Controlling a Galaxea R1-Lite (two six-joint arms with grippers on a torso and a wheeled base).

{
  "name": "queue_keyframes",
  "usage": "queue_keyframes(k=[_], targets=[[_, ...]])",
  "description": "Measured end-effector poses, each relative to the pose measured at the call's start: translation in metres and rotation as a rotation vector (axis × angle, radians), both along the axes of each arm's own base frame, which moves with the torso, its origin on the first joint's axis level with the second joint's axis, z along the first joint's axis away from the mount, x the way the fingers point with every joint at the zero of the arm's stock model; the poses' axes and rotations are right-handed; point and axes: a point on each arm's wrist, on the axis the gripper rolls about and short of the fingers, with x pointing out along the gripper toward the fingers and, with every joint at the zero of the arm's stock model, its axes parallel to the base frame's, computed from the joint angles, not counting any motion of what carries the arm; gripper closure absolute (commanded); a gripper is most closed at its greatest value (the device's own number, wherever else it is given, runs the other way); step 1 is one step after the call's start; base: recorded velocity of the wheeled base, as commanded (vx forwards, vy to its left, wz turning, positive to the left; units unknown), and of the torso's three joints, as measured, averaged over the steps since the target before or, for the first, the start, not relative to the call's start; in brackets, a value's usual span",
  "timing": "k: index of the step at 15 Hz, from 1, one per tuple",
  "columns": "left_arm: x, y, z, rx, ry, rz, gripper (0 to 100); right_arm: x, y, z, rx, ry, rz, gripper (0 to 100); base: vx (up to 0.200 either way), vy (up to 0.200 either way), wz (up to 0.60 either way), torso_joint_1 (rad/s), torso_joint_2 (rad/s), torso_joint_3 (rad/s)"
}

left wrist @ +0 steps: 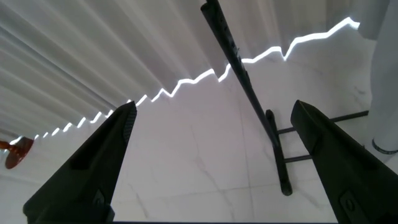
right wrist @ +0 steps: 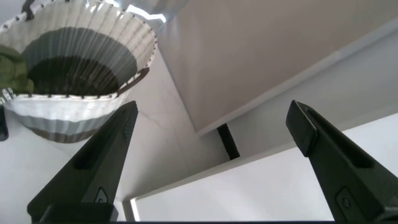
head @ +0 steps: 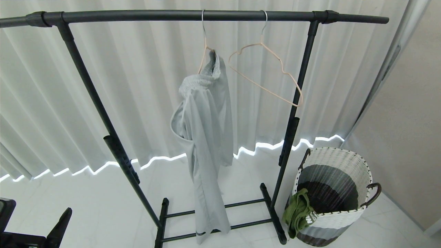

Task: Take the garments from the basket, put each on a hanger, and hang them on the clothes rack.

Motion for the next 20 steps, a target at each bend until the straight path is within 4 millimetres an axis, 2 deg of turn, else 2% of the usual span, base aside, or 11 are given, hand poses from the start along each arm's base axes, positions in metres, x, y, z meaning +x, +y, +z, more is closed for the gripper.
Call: queue_keyframes(k=[8, 12, 19, 20], targets=[[-0.002, 0.000, 0.001, 0.006, -0.009, -0.007, 0, 0.000, 0.000, -0.005, -0.006, 0.015, -0.002, 0, 0.000, 0.000, 0.00, -0.171, 0.46, 0.290], [-0.003, -0.004, 0.001, -0.007, -0.019, -0.103, 0, 0.000, 0.000, -0.006, -0.009, 0.021, -0.003, 0, 0.000, 0.000, 0.00, -0.124, 0.44, 0.311], [-0.004, -0.005, 0.002, -0.013, -0.025, -0.153, 0, -0.007, -0.003, -0.024, -0.011, 0.036, -0.007, 0, 0.000, 0.000, 0.00, -0.019, 0.07, 0.045], [-0.004, -0.005, 0.002, -0.016, -0.025, -0.162, 0, -0.009, -0.004, -0.027, -0.008, 0.037, -0.014, 0, 0.200, 0.000, 0.00, 0.002, 0.00, 0.002]])
